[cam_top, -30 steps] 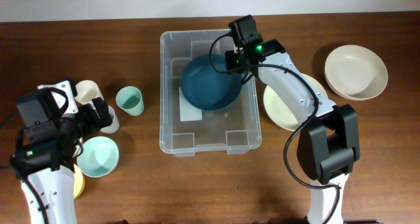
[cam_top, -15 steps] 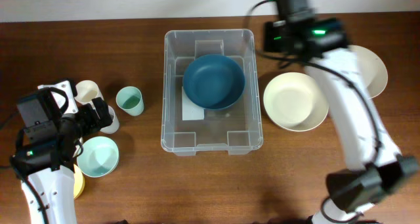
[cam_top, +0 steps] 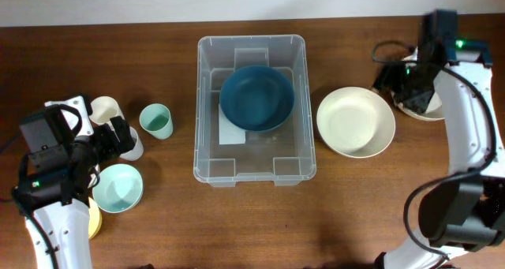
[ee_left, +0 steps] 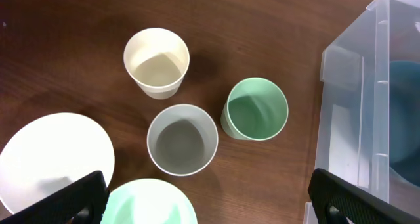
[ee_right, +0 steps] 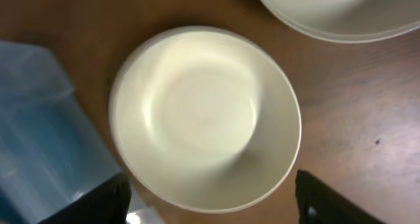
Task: Pack container
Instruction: 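Move the right gripper to the cream bowl and grasp its rim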
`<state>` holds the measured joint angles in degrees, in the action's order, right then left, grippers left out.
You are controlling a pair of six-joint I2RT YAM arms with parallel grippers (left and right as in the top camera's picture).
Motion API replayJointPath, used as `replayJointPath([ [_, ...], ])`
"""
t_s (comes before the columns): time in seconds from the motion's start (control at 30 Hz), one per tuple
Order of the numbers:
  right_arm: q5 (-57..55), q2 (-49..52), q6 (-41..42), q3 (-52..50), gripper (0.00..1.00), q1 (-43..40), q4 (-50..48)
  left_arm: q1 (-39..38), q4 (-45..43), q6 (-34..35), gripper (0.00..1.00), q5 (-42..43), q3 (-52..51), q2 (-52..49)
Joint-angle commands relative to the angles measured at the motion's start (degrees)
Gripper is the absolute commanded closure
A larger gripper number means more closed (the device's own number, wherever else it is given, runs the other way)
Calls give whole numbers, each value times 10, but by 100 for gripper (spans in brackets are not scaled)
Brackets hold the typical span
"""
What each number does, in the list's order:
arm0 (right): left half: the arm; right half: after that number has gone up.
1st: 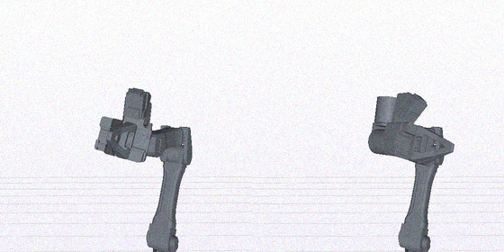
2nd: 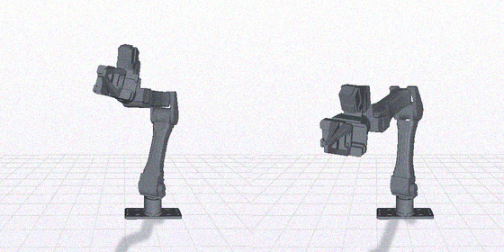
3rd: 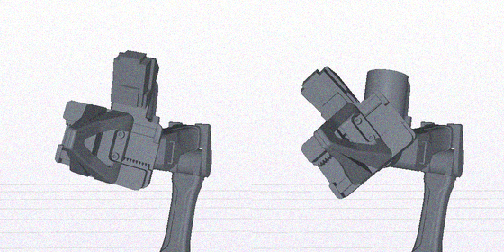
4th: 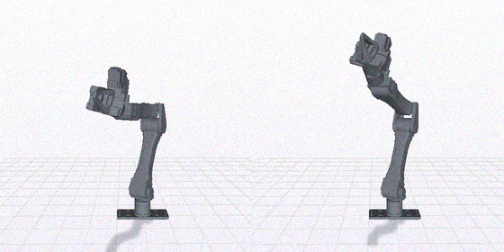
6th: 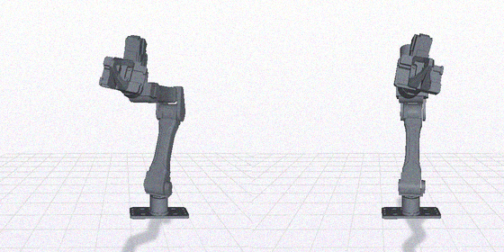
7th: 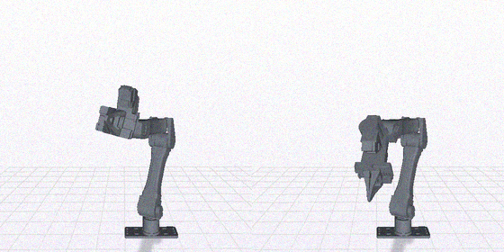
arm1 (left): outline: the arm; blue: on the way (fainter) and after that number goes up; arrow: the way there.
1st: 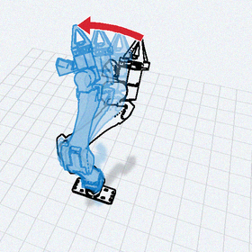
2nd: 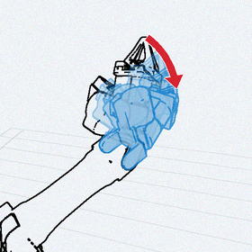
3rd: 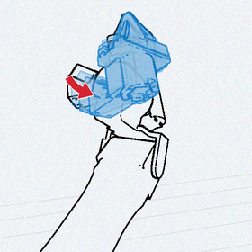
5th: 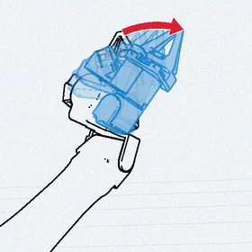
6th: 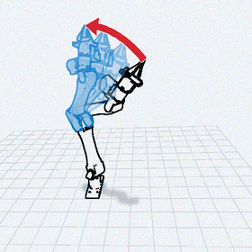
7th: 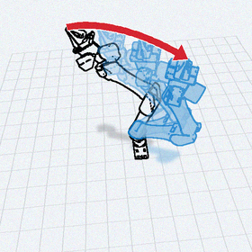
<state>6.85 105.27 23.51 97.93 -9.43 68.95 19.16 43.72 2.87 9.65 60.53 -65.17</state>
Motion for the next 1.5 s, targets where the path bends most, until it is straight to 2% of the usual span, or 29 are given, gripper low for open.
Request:
replayJointPath([
  [0.0,40,2,-14,-88,22,-25,-40,3,-2,1,0,4,11,-1],
  [0.2,63,2,-31,-206,22,-51,-145,3,-2,1,0,4,11,-1],
  [0.7,82,3,2,-361,23,-63,-352,3,-2,1,1,4,11,-1],
  [0.8,82,3,25,-375,31,-63,-369,3,-1,1,1,4,11,-1],
  [0.9,82,3,25,-381,53,-63,-369,3,-2,1,0,4,11,-1],
  [1.03,82,3,25,-381,73,-63,-369,3,-2,1,0,4,11,-1],
  [1.13,82,3,25,-381,79,-64,-369,3,-2,1,0,4,11,-1],
  [1.27,82,3,25,-381,96,-64,-369,3,-2,1,0,4,11,-1],
  [1.47,98,2,25,-381,96,-64,-368,3,-2,1,1,4,11,-1],
])
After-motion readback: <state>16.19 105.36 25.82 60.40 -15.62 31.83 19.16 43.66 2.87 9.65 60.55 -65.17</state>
